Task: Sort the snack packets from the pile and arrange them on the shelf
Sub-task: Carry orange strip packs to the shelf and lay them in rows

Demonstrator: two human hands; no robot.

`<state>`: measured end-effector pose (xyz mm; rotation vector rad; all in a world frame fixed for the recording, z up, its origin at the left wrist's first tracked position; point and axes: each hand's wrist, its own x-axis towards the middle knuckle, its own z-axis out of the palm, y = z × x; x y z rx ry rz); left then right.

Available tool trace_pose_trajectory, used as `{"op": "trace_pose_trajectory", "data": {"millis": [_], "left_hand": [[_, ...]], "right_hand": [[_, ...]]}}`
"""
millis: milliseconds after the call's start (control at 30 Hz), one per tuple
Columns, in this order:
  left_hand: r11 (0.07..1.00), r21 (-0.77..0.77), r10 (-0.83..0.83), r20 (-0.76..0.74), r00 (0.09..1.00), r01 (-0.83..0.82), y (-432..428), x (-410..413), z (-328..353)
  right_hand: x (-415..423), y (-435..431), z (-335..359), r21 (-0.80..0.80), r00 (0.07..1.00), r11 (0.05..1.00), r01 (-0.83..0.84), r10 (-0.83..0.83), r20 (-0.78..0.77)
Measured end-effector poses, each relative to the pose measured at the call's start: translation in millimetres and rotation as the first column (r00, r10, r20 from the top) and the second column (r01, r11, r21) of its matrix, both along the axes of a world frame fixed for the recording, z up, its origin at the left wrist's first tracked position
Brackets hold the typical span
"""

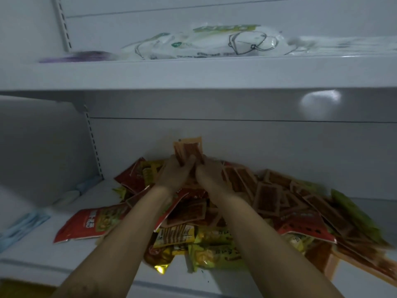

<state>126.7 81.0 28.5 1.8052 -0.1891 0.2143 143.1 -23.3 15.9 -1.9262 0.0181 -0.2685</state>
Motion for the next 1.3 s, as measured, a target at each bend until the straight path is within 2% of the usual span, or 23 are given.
{"op": "trace_pose_trajectory", "data": {"millis": [133,167,233,267,333,400,500,567,667,767,867,900,933,967,1000,1067,1167,1300], "left_hand": [[0.996,-0.089,-0.008,0.029,1.000,0.010,7.1,-12.8,-3.0],[0.998,-0.069,0.005,0.041,0.999,-0.002,8.6,-15.1,-2.5],[0.999,0.022,0.048,0.048,0.998,-0.049,11.5,-17.5,-2.7],[0.996,0.056,0.063,0.047,0.997,-0.066,12.9,-19.4,-3.0],[0.994,0.069,0.082,0.063,0.995,-0.086,15.2,-22.1,-5.0],[0.996,0.035,0.079,0.036,0.996,-0.080,17.0,-22.6,-9.3],[0.999,0.027,0.047,-0.037,0.998,-0.046,13.9,-23.6,-18.4],[0.999,0.015,0.036,-0.055,0.998,-0.036,11.2,-22.7,-25.0],[0.999,0.029,0.022,-0.039,0.999,-0.021,10.5,-18.9,-35.4],[1.000,0.010,0.029,-0.015,0.999,-0.028,9.9,-23.6,-35.7],[0.998,-0.026,0.056,0.004,0.998,-0.056,10.2,-31.2,-34.6],[0.997,-0.053,0.058,0.005,0.998,-0.058,10.3,-32.9,-35.3],[0.994,-0.093,0.055,0.004,0.998,-0.054,10.5,-34.8,-36.2],[0.989,-0.137,0.050,0.010,0.999,-0.048,10.1,-36.5,-37.0],[0.985,-0.170,0.044,0.022,0.999,-0.040,9.6,-38.8,-37.4],[0.979,-0.201,0.029,0.045,0.999,-0.019,7.2,-43.1,-36.3],[0.961,-0.278,0.015,0.044,0.999,-0.002,4.7,-48.2,-33.3],[0.935,-0.348,0.071,-0.013,0.997,-0.071,14.5,-53.3,-34.4]], "right_hand": [[-2.6,-3.5,-1.4,-0.002,0.977,0.983,-0.184,0.183,-0.110],[-6.2,-11.8,-0.7,-0.009,0.975,0.978,-0.210,0.208,-0.081],[-20.3,-30.5,7.7,-0.133,0.988,0.979,-0.156,0.152,-0.038],[-22.6,-43.6,7.7,-0.262,0.998,0.963,-0.067,0.063,-0.022],[-31.8,-68.0,4.7,-0.559,0.997,0.826,0.065,-0.077,0.002],[-41.2,-69.0,1.0,-0.712,0.994,0.702,0.016,-0.085,-0.062],[-39.7,-54.8,-13.9,-0.783,0.971,0.614,-0.105,-0.106,-0.213],[-37.3,-47.8,-17.2,-0.829,0.961,0.550,-0.102,-0.159,-0.225],[-28.4,-45.5,-20.2,-0.851,0.960,0.516,-0.097,-0.177,-0.217],[-22.3,-55.7,-19.4,-0.827,0.989,0.560,-0.054,-0.082,-0.121],[-26.5,-73.0,-2.0,-0.701,0.994,0.706,0.104,-0.088,0.058],[-31.6,-77.8,7.3,-0.583,0.995,0.806,0.103,-0.074,0.073],[-37.0,-80.9,16.4,-0.410,0.997,0.910,0.058,-0.030,0.075],[-45.3,-81.2,25.7,-0.216,0.995,0.976,-0.024,0.044,0.086],[-53.1,-77.8,33.9,-0.071,0.987,0.991,-0.110,0.117,0.112],[-58.3,-64.7,40.7,0.020,0.967,0.977,-0.211,0.206,0.150],[-54.6,-36.9,33.3,0.040,0.974,0.986,-0.159,0.151,0.166],[-46.9,-10.8,10.3,0.022,0.988,0.994,-0.105,0.102,0.115]]}}
